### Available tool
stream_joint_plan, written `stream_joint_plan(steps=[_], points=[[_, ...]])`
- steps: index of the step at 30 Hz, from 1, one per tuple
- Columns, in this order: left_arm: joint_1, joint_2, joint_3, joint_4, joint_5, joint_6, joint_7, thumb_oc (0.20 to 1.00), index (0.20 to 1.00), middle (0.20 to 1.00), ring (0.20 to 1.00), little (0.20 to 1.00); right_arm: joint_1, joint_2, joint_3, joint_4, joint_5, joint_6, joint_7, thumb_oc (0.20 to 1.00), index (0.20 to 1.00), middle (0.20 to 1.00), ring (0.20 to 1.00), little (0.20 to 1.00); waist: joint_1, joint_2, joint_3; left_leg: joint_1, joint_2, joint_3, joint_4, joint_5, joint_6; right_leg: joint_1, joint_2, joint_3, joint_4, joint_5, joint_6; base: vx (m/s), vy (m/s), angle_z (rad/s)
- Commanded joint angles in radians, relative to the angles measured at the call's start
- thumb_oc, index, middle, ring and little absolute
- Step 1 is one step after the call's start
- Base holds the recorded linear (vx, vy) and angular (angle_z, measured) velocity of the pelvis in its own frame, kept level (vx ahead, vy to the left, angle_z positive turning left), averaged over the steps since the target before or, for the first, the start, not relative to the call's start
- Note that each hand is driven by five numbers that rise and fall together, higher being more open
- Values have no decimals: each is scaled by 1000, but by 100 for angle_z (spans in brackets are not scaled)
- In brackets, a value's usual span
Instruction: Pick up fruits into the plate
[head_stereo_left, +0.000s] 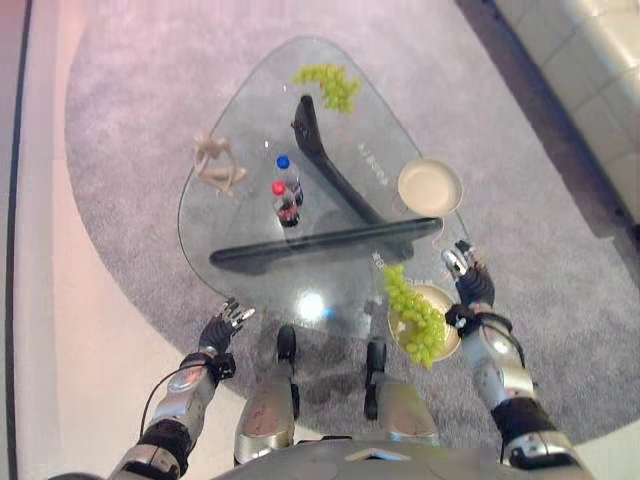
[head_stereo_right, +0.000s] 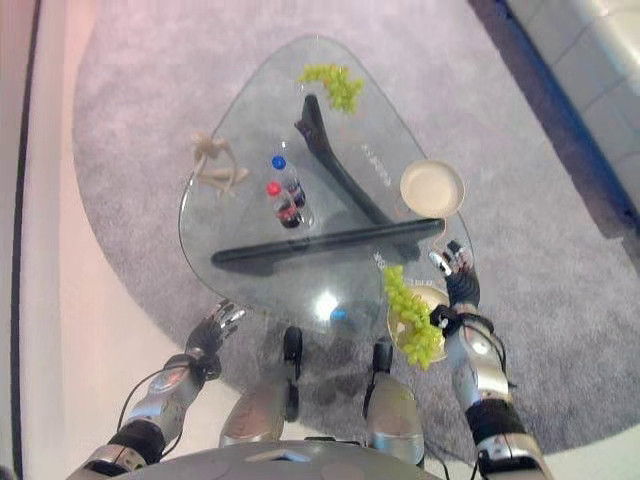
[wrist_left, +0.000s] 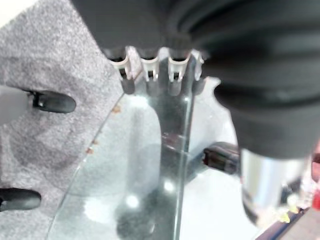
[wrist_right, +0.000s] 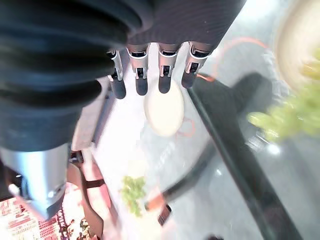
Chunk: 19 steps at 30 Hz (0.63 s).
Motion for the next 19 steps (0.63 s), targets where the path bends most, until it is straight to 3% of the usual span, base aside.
stream_joint_plan(steps=[1, 3, 8, 11, 15, 19], points=[[-5, -11, 37, 49, 57, 11, -28, 1000, 1000, 1000, 1000, 1000, 13, -10, 19, -21, 63, -5, 86, 1000, 1000, 1000, 1000, 1000, -5, -14, -22, 19, -58, 74, 107, -150, 38, -43, 30, 11, 35, 43, -16, 129, 28, 2], [16, -30, 22, 128, 93, 19, -47, 1000, 1000, 1000, 1000, 1000, 38, 19, 47, 171, 76, 33, 185, 1000, 1000, 1000, 1000, 1000, 0, -16, -70, 58, -58, 76, 93, -153, 38, -1, 30, 7, 23, 40, -15, 141, 26, 5], [13, -55, 1, 273, 133, 12, -82, 1000, 1000, 1000, 1000, 1000, 14, 44, 69, 469, 38, 49, 240, 1000, 1000, 1000, 1000, 1000, 18, -12, -113, 103, -59, 74, 73, -154, 40, 51, 33, -1, 8, 33, -18, 102, 14, 4], [5, -86, -16, 415, 184, 21, -93, 1000, 1000, 1000, 1000, 1000, -5, 75, 75, 699, -29, 113, 226, 1000, 1000, 1000, 1000, 1000, 28, -8, -147, 144, -61, 75, 51, -156, 43, 97, 36, -5, -12, 28, -22, 83, 23, 2], [12, -110, -2, 475, 198, 72, -87, 1000, 1000, 1000, 1000, 1000, 2, 90, 53, 805, -76, 188, 198, 1000, 1000, 1000, 1000, 1000, 24, 2, -164, 177, -64, 78, 39, -162, 49, 126, 42, 3, -16, 21, -28, 47, 30, -2], [19, -116, 17, 505, 213, 112, -74, 1000, 1000, 1000, 1000, 1000, 10, 94, 62, 829, -141, 199, 210, 1000, 1000, 1000, 1000, 1000, 18, 8, -178, 199, -67, 77, 33, -169, 54, 142, 44, 11, -17, 15, -30, 34, 23, -1]])
